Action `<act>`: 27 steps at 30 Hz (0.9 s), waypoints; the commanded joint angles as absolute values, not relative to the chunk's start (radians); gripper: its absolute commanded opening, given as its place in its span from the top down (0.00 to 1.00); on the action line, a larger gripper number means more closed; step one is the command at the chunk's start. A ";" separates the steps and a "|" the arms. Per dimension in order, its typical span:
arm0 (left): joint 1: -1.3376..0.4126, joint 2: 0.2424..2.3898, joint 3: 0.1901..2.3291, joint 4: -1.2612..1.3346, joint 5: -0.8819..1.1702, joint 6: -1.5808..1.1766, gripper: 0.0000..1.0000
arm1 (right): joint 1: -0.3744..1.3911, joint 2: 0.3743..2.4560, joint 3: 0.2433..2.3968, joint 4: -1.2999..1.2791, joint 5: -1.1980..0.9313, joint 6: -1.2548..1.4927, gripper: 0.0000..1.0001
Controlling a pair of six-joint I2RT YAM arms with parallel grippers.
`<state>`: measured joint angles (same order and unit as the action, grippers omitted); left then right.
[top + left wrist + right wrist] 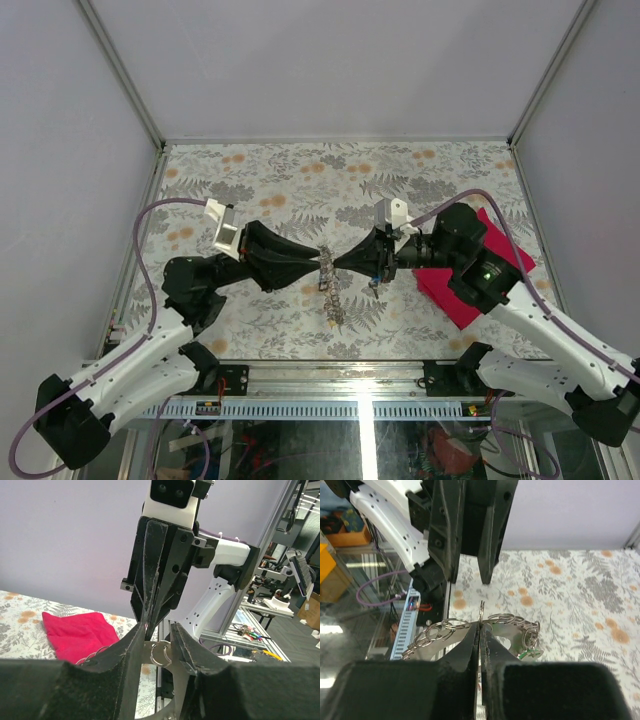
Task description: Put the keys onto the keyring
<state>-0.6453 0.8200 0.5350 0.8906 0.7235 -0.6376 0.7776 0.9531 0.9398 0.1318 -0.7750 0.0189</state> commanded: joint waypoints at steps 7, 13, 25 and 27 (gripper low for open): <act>-0.644 0.792 0.591 0.754 0.665 -0.516 0.70 | 0.775 1.073 1.374 -0.631 -0.659 -0.253 1.00; -0.644 0.805 0.584 0.746 0.679 -0.502 0.69 | 0.794 1.225 1.644 -0.994 -0.605 -0.292 1.00; -0.657 0.805 0.570 0.744 0.716 -0.475 0.67 | 1.014 1.458 1.922 -1.297 -0.285 -0.195 1.00; -0.663 0.810 0.569 0.742 0.732 -0.470 0.67 | 1.019 1.477 1.944 -1.315 -0.264 -0.172 1.00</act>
